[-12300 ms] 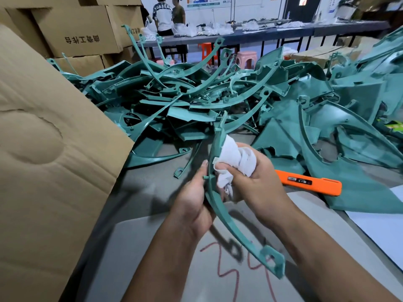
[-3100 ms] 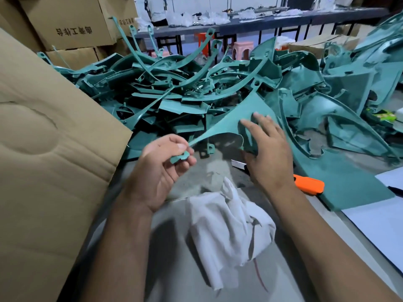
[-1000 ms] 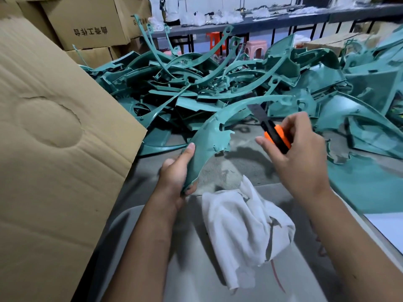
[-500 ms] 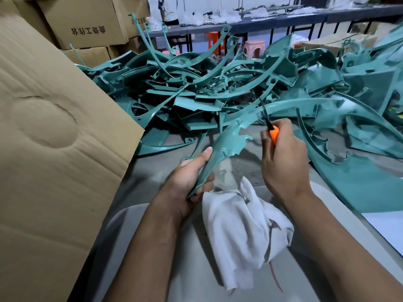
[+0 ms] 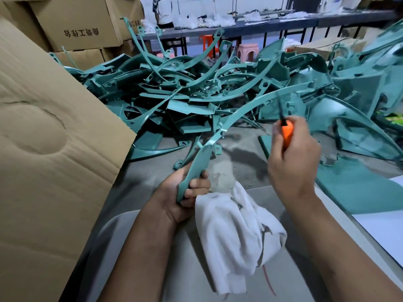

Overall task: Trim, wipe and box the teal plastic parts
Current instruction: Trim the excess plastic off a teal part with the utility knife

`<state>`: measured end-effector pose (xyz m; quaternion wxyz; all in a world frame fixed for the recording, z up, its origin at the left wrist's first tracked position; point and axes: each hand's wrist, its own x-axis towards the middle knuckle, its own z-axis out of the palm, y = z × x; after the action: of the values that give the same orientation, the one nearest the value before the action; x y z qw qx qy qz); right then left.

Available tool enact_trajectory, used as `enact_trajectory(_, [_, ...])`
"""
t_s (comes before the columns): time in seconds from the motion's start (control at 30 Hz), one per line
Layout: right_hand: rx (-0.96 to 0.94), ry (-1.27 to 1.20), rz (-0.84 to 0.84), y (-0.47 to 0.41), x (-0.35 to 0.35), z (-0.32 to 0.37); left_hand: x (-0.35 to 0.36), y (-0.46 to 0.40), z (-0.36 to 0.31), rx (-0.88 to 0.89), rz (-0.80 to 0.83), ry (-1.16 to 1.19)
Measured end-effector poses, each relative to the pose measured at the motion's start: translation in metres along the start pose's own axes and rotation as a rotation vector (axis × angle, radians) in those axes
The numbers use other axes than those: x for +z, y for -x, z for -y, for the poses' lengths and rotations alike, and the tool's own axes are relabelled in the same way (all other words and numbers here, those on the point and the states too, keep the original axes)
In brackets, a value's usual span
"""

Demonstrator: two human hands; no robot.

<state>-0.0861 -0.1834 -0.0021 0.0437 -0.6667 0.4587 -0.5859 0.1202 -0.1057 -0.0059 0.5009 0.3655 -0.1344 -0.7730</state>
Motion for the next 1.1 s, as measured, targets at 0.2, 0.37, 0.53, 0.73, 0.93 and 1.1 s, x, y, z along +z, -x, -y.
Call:
enact_trajectory(0.2, [0.167,0.088,-0.09,-0.012,-0.005,-0.023,0.001,0.003,0.001,-0.01,0.035,0.04])
enact_trajectory(0.37, [0.137,0.122,-0.065,-0.012,-0.002,-0.024,-0.001,0.003,0.0,-0.033,0.023,0.009])
enact_trajectory(0.53, [0.111,0.149,0.026,-0.011,0.0,-0.024,0.0,-0.001,0.001,-0.054,-0.063,-0.142])
enact_trajectory(0.73, [0.11,0.088,0.169,-0.01,0.0,-0.016,-0.002,-0.001,-0.001,-0.082,-0.063,-0.091])
enact_trajectory(0.93, [0.026,0.168,0.722,0.01,0.005,0.0,0.02,0.001,0.016,-0.046,-0.052,-0.405])
enact_trajectory(1.1, [-0.073,0.074,0.502,0.005,0.012,-0.002,0.019,0.005,0.01,-0.071,0.157,-0.144])
